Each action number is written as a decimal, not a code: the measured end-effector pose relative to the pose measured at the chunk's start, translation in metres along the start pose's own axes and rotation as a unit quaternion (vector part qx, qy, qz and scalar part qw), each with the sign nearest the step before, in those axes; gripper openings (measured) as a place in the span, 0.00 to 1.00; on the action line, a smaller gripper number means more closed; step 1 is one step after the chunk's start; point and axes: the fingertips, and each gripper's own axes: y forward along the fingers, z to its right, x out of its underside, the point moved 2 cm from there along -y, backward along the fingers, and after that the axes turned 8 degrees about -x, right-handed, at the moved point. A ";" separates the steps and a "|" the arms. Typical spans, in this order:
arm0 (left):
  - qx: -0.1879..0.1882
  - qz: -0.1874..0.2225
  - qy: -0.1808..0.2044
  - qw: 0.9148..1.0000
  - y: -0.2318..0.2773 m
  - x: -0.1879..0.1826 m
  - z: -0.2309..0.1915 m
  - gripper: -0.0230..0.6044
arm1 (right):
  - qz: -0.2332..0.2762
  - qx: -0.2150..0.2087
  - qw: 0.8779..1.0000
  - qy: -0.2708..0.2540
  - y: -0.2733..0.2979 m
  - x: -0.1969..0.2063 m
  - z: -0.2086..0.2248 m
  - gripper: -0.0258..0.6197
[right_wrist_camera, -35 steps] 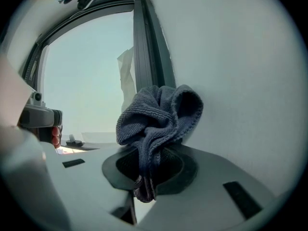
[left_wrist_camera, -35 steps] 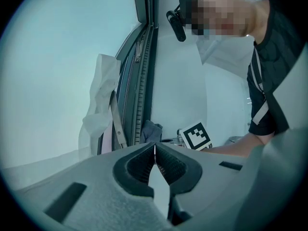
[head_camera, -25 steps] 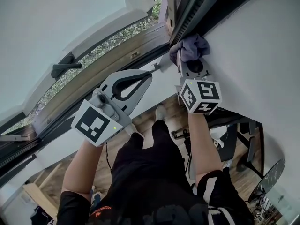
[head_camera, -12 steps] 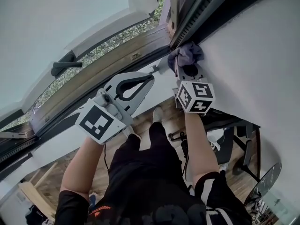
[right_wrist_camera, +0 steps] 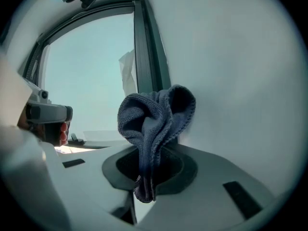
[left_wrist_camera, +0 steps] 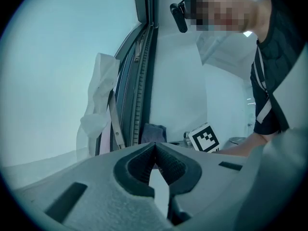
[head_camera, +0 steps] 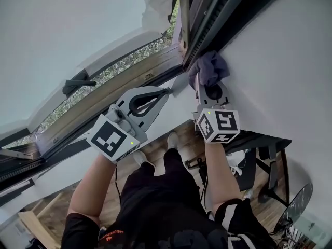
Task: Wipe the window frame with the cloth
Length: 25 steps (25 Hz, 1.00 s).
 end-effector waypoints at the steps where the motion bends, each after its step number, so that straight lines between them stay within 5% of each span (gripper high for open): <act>1: 0.000 0.001 -0.002 1.000 0.000 -0.007 0.001 0.07 | 0.012 0.001 1.000 -0.007 -0.004 -0.013 -0.002 0.12; 12: 0.010 0.062 0.041 0.997 -0.011 -0.089 0.007 0.07 | 0.135 -0.015 0.988 -0.073 -0.037 -0.169 -0.029 0.12; 16: 0.018 0.120 0.085 0.989 -0.015 -0.127 0.005 0.07 | 0.176 -0.016 0.979 -0.100 -0.044 -0.224 -0.037 0.12; 20: 0.014 0.118 0.080 0.990 -0.023 -0.149 0.007 0.07 | 0.197 -0.010 0.974 -0.112 -0.054 -0.268 -0.045 0.12; 25: 0.020 0.165 0.115 0.979 -0.032 -0.176 0.009 0.07 | 0.218 -0.005 0.966 -0.137 -0.065 -0.320 -0.061 0.12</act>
